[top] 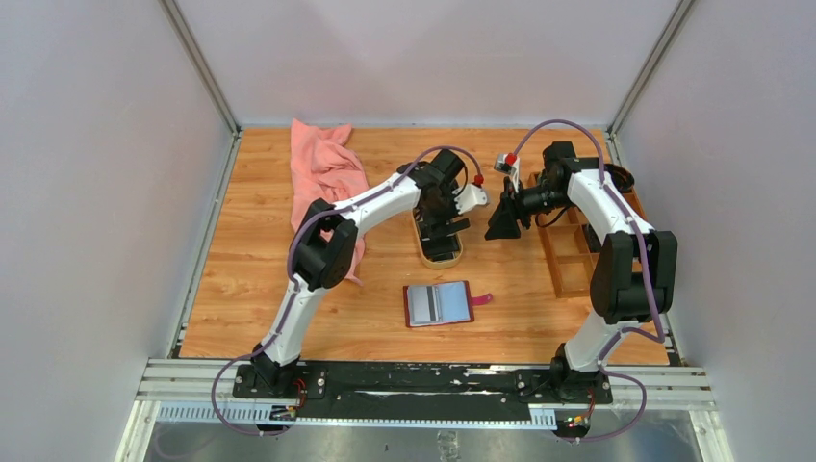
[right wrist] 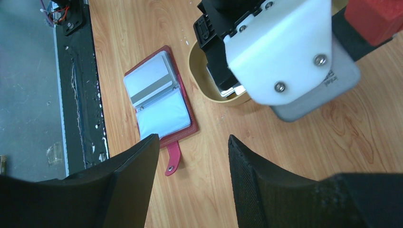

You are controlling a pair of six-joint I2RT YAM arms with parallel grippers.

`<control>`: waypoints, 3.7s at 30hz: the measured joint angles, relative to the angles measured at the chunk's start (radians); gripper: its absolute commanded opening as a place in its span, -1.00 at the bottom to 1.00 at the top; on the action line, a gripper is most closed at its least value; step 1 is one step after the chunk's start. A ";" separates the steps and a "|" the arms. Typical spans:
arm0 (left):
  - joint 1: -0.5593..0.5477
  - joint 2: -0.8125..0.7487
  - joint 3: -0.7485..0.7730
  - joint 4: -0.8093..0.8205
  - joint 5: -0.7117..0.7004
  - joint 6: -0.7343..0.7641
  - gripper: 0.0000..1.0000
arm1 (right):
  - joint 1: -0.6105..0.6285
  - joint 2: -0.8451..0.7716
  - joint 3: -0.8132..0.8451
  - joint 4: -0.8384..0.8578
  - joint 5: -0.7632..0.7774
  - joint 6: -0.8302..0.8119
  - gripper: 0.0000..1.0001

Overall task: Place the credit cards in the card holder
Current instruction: Pick up the credit card from the storage box.

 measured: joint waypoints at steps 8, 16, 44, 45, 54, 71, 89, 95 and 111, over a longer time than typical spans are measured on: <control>0.028 0.006 0.002 0.002 0.049 -0.020 0.67 | 0.000 0.000 0.000 0.000 0.000 0.000 0.17; 0.051 0.028 0.027 0.003 0.095 -0.031 0.71 | 0.000 0.000 0.000 0.000 -0.001 0.000 0.17; 0.094 0.034 0.011 0.048 0.119 -0.083 0.05 | 0.000 0.000 0.000 -0.004 -0.026 0.000 0.16; 0.094 0.032 0.010 0.048 0.119 -0.083 0.03 | 0.000 0.000 0.000 -0.004 -0.026 0.000 0.16; 0.095 0.014 -0.010 0.035 0.124 -0.100 -0.22 | 0.000 0.000 0.000 -0.005 -0.029 -0.001 0.16; 0.104 -0.129 -0.251 0.198 0.034 -0.137 0.18 | 0.000 0.000 0.000 -0.019 -0.036 -0.006 0.16; 0.078 -0.225 -0.477 0.518 -0.132 -0.132 0.15 | 0.000 0.000 0.000 -0.024 -0.037 -0.012 0.16; 0.077 -0.259 -0.551 0.612 -0.181 -0.129 0.17 | 0.000 0.000 0.000 -0.027 -0.037 -0.014 0.16; 0.065 -0.337 -0.631 0.763 -0.268 -0.124 0.48 | 0.000 0.000 0.000 -0.032 -0.040 -0.026 0.17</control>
